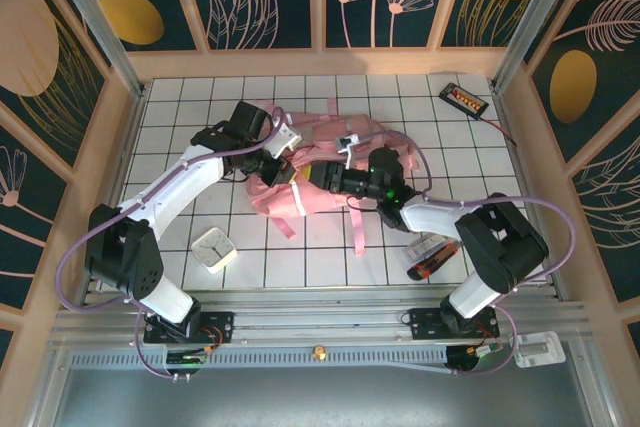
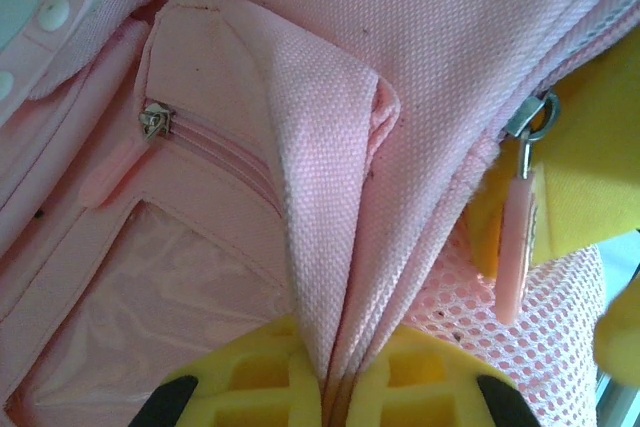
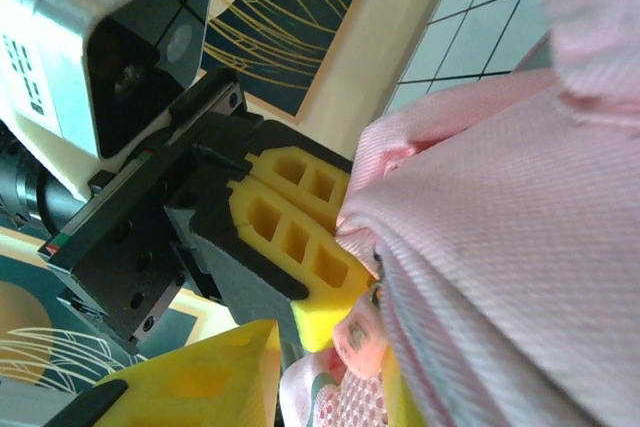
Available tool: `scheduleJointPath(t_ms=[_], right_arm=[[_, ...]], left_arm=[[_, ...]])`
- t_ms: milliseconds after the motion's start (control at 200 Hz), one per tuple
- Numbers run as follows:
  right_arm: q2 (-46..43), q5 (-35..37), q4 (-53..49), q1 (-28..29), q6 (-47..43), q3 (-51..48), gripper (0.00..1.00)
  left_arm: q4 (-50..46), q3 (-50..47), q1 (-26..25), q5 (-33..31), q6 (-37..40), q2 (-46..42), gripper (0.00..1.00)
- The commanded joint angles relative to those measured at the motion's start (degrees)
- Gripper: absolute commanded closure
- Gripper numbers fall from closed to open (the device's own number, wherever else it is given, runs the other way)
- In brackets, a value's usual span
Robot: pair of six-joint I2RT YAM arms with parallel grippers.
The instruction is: Pack books, pencil case, and school supplies into a backpack
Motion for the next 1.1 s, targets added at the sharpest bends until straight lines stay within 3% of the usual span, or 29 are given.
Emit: scheduleJointPath(t_ms=[0,120,210,365,450,580,811,1091], right_arm=[[1.7,-0.7,0.9,2.1,2.7,-1.0,0.69],[1.7,1.2,3.0,2.4,4.0,-2.6,0.77],[1.6,2.5,4.6,2.4,5.1,-4.0,0.78],[1.8,5.2,5.5,2.0,7.6,-5.4,0.74],[2.4,6.0,6.3,1.5,10.4,-6.0,0.63],[3.9,6.3,7.3,1.1,14.1,-6.1,0.56],[4.9,8.6,7.3,1.2,17.2,-6.9,0.56],[3.1,16.6,-4.4,1.5,16.6,-5.8,0.58]], left_arm=[[7.0,4.3,-0.7,9.3,-2.0,-1.6,1.00],[7.4,4.2,-0.7,9.2,-2.4,-1.6,1.00],[7.6,4.0,-0.7,9.3,-2.4,-1.7,1.00],[7.8,3.4,-0.7,9.2,-2.4,-2.2,1.00],[7.9,3.1,-0.7,9.1,-2.4,-2.5,1.00],[7.9,2.7,-0.7,9.1,-2.2,-2.8,1.00],[8.2,2.4,-0.7,9.2,-2.2,-3.0,1.00],[9.3,1.3,-1.2,9.8,-2.9,-3.1,1.00]])
